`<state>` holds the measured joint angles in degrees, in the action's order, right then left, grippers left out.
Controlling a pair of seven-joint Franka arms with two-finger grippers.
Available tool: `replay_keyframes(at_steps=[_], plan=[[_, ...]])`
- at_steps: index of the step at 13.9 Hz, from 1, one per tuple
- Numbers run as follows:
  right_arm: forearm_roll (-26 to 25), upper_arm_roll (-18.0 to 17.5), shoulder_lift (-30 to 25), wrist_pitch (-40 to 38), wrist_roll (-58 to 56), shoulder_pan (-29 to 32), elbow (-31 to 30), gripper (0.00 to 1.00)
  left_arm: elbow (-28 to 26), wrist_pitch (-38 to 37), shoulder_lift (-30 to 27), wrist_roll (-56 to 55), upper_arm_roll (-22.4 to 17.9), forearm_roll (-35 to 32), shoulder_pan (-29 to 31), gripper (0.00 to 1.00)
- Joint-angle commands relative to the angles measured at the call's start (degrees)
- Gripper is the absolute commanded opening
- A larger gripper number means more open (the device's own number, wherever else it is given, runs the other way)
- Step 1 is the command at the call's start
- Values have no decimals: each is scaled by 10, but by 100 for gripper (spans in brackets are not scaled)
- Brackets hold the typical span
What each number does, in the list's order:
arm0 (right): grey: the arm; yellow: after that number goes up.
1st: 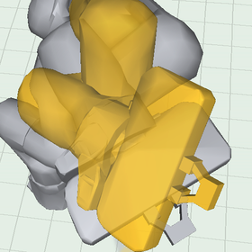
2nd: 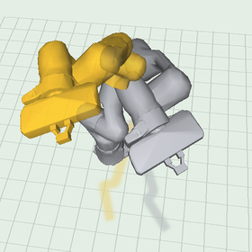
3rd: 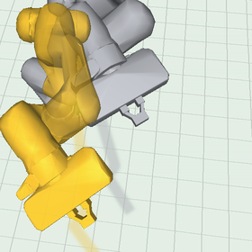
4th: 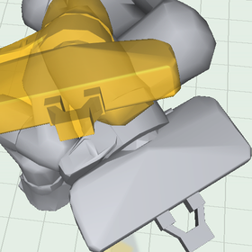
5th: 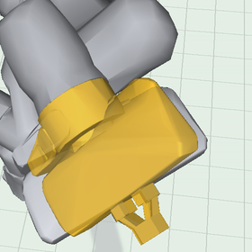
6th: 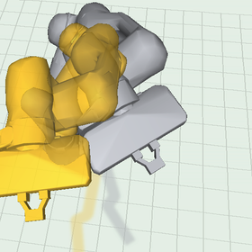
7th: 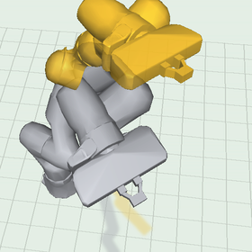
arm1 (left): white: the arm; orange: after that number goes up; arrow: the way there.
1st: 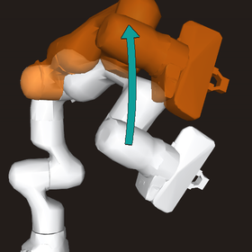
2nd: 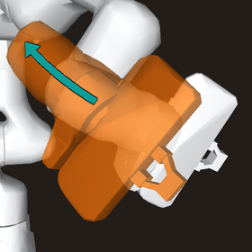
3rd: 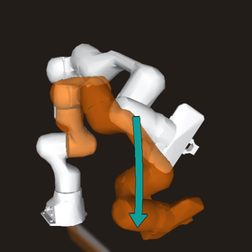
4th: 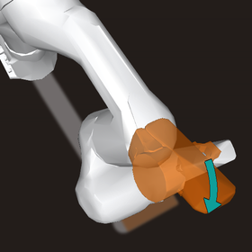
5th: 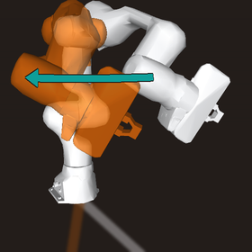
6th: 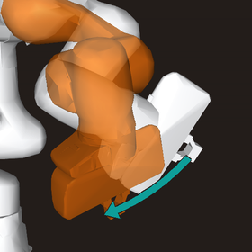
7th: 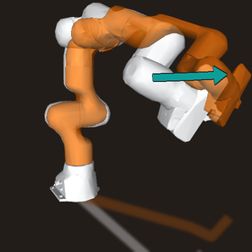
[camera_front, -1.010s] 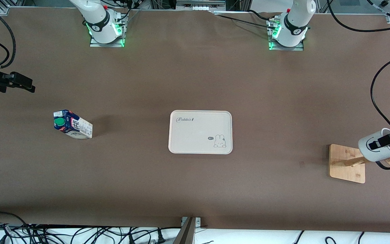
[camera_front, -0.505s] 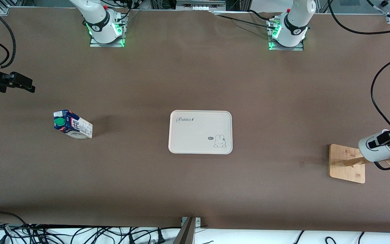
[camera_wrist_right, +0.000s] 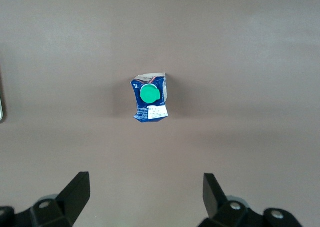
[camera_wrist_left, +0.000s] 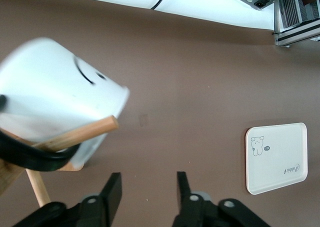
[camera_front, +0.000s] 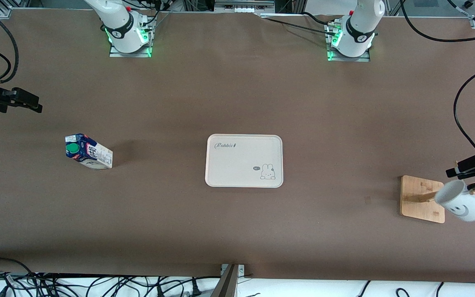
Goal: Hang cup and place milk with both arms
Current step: 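Open the left gripper to release the mug on the peg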
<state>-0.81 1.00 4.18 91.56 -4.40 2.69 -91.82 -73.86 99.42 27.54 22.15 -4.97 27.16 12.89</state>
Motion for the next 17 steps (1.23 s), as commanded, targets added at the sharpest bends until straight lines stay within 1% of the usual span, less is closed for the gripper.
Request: replay_keyframes(at_steps=[1, 3, 7, 11, 12, 13, 15, 17], plan=[[-1, -9, 0, -6, 7, 10, 6, 100, -1, -16, -27, 8, -6, 9, -8, 100], [-1, -9, 0, -4, 6, 10, 7, 100, -9, -23, -41, -1, -16, 4, -29, 100], [-1, -9, 0, -5, 6, 10, 7, 100, -21, -22, -67, -42, -50, -44, -100, 100], [-1, -9, 2, -1, -5, 11, 8, 100, -62, -20, -116, -86, -51, -115, -164, 100], [-1, -9, 1, 0, -5, 11, 8, 100, -70, -21, -127, -105, -52, -122, -181, 100], [-1, -9, 1, 1, -5, 11, 9, 100, -70, -29, -128, -127, -51, -123, -196, 100], [-1, -9, 1, 4, -5, 11, 9, 100, -57, -86, -123, -169, -44, -133, -211, 100], [-1, -9, 1, 3, -5, 11, 9, 100, -50, -106, -123, -192, -42, -137, -222, 100]])
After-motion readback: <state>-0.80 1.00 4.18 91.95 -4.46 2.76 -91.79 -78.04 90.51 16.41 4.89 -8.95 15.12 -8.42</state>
